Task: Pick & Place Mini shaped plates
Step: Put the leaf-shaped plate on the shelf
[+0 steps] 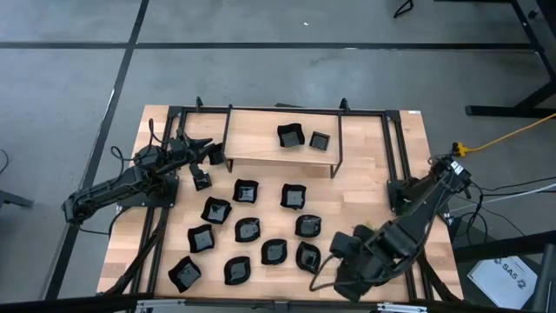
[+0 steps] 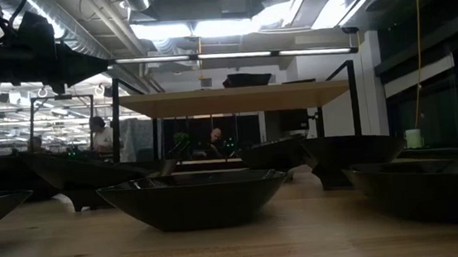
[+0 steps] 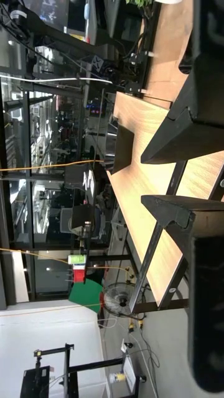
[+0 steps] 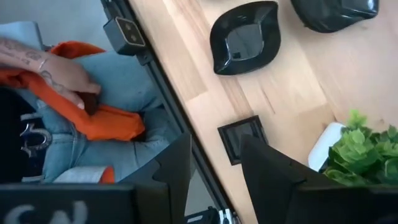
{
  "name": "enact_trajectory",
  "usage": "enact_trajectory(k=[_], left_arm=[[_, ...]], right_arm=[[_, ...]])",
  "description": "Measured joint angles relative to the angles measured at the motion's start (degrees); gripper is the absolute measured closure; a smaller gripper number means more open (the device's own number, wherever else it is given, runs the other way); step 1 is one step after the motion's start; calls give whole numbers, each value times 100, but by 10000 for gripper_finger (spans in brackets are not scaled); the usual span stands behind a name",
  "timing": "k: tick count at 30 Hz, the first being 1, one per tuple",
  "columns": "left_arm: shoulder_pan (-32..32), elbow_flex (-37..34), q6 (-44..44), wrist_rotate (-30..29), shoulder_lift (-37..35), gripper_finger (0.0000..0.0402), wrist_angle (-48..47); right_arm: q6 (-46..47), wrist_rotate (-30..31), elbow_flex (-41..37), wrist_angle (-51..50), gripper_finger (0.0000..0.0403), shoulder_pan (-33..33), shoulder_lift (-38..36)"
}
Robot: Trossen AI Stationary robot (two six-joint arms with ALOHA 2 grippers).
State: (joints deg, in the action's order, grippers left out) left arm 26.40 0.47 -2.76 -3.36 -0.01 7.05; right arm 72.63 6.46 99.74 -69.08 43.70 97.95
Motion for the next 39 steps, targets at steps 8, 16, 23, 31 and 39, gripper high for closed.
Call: enact_trajectory(k=[8, 16, 23, 31, 39], left_arm=[[0, -2, 0, 0, 0, 315, 0], [0, 0, 1, -1, 0, 315, 2], [0, 0, 3, 1, 0, 315, 0], [1, 0, 2, -1, 0, 315, 0], [1, -1, 2, 1, 0, 315, 1]], right_arm=[[723, 205, 0, -298, 265, 333, 149], [1189, -525, 0, -301, 265, 429, 625], [1483, -1272, 0, -300, 265, 429, 1021], [1818, -1577, 0, -299, 265, 427, 1309], [2754, -1965, -2, -254, 265, 593, 1414]])
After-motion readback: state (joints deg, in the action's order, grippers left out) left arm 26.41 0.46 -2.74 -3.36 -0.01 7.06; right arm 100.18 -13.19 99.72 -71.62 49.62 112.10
